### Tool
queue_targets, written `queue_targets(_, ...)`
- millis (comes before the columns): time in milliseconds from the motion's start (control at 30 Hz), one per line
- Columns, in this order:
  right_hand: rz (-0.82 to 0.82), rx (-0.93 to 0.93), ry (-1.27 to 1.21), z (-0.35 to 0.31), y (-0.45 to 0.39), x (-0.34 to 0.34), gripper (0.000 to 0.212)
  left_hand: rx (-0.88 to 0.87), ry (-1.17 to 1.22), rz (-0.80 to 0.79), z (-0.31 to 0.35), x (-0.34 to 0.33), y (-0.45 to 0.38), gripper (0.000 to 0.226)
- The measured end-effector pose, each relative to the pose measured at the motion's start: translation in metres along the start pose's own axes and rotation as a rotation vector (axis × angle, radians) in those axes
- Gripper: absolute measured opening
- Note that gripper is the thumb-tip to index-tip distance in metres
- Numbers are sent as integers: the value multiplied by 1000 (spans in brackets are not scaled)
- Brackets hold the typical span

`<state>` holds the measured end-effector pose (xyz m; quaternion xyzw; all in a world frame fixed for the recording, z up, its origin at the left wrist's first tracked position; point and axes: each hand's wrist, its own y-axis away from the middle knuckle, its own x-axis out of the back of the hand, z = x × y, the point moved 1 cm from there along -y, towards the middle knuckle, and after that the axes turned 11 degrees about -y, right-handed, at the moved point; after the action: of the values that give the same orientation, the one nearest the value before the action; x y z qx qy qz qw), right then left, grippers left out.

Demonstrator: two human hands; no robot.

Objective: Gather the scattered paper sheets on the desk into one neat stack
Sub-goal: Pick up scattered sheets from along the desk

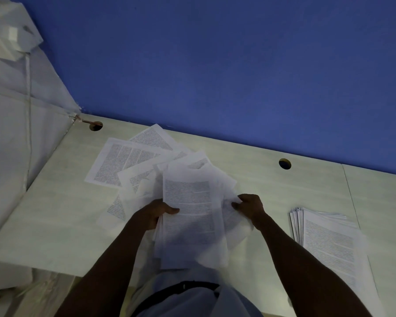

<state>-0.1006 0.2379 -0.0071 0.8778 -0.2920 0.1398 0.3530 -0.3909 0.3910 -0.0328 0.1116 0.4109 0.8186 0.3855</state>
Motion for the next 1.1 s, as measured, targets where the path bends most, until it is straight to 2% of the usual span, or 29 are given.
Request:
queue_targets(67, 167, -52, -81, 0, 6, -2, 2, 14, 53, -15, -2, -7, 0, 70)
queue_targets(133, 274, -168, -244, 6, 13, -5, 10, 48, 58, 3, -2, -14, 1, 53)
queue_targets(167, 298, -214, -295, 11, 15, -7, 11, 70, 51, 19, -1, -15, 1, 54)
queue_targets(233, 202, -240, -303, 19, 15, -11, 10, 83, 38, 20, 1, -18, 0, 62)
queue_targets(300, -35, -209, -244, 20, 17, -17, 6, 71, 40, -7, 6, -20, -1, 56)
queue_targets(367, -215, -245, -222, 16, 19, -23, 15, 49, -18, -19, 8, -23, -5, 48)
queue_targets(433, -238, -314, -359, 9, 18, -22, 23, 21, -148, -16, 10, -25, -9, 50)
queue_targets(533, -176, -373, -575, -1, 15, -21, 27, 9, -268, -29, 8, -25, -11, 55)
queue_targets(567, -161, -341, -544, -3, 10, -22, 34, 14, -299, -52, 7, -25, -11, 55)
queue_targets(633, -133, -236, -358, -7, 6, -26, 64, 23, -373, -105, 7, -26, -10, 53)
queue_targets(700, -150, -208, -384, -13, 6, -32, 86, 39, -455, -95, 8, -25, -13, 54)
queue_targets(800, -280, -219, -607, -20, 6, -41, 86, 49, -416, -77, 11, -20, -18, 53)
queue_targets(867, -315, -188, -602, -20, 8, -42, 82, 33, -289, -99, 15, -20, -23, 52)
queue_targets(967, -142, -92, -352, -15, 2, -40, 55, 41, -12, -73, 26, -26, -25, 31)
queue_targets(1000, -86, -88, -284, -14, 0, -39, 51, 56, 73, -58, 26, -26, -29, 33)
queue_targets(1100, -7, -89, -259, -13, -11, -27, 35, 44, 222, 31, 30, -24, -41, 58)
